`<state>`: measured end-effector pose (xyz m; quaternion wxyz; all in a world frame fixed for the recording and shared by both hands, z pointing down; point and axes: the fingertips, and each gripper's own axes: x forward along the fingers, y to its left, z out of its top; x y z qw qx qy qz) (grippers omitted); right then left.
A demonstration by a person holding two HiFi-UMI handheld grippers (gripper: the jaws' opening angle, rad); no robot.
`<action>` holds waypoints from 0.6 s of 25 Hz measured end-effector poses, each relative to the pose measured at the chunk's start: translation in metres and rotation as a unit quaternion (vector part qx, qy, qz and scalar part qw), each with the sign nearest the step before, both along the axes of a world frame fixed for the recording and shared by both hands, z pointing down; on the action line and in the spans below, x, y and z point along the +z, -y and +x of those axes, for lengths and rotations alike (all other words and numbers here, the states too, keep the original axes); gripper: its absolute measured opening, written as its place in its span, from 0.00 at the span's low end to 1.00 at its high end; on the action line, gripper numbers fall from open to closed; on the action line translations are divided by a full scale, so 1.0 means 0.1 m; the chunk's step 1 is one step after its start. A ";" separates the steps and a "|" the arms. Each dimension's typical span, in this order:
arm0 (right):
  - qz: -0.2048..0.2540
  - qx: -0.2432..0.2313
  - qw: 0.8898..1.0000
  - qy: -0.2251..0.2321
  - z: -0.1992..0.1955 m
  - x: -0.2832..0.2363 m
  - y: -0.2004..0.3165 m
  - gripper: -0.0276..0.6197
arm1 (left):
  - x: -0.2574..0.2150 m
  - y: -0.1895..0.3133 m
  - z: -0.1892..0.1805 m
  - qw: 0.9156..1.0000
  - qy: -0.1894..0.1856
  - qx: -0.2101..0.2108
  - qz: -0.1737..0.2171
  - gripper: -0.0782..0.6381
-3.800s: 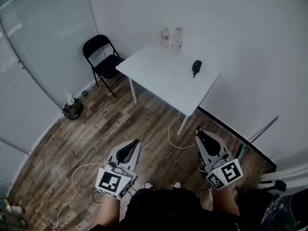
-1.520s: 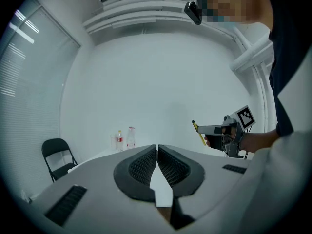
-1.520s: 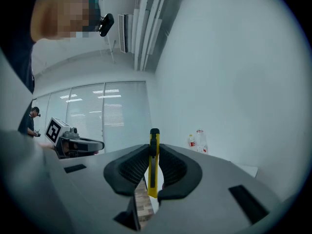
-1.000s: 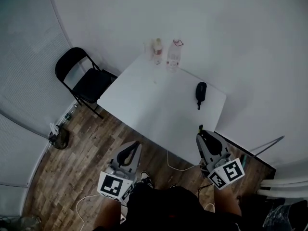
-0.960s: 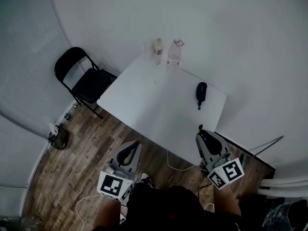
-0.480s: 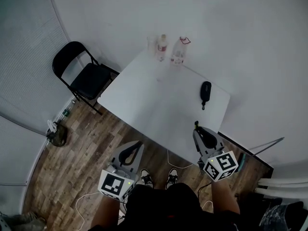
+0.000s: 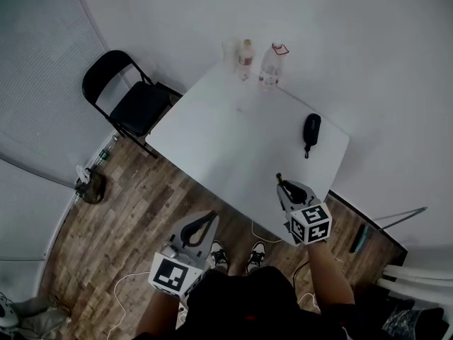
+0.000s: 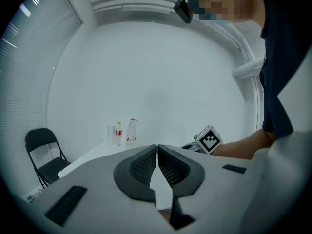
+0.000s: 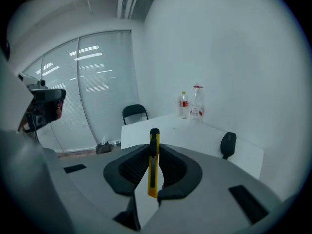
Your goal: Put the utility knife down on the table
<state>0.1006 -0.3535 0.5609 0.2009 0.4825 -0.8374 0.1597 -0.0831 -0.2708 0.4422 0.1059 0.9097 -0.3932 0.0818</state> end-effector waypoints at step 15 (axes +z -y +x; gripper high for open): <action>-0.178 -0.039 0.980 -0.078 -0.01 1.53 0.12 0.15 | 0.22 0.19 0.00 1.000 -0.005 -0.018 -0.010 0.15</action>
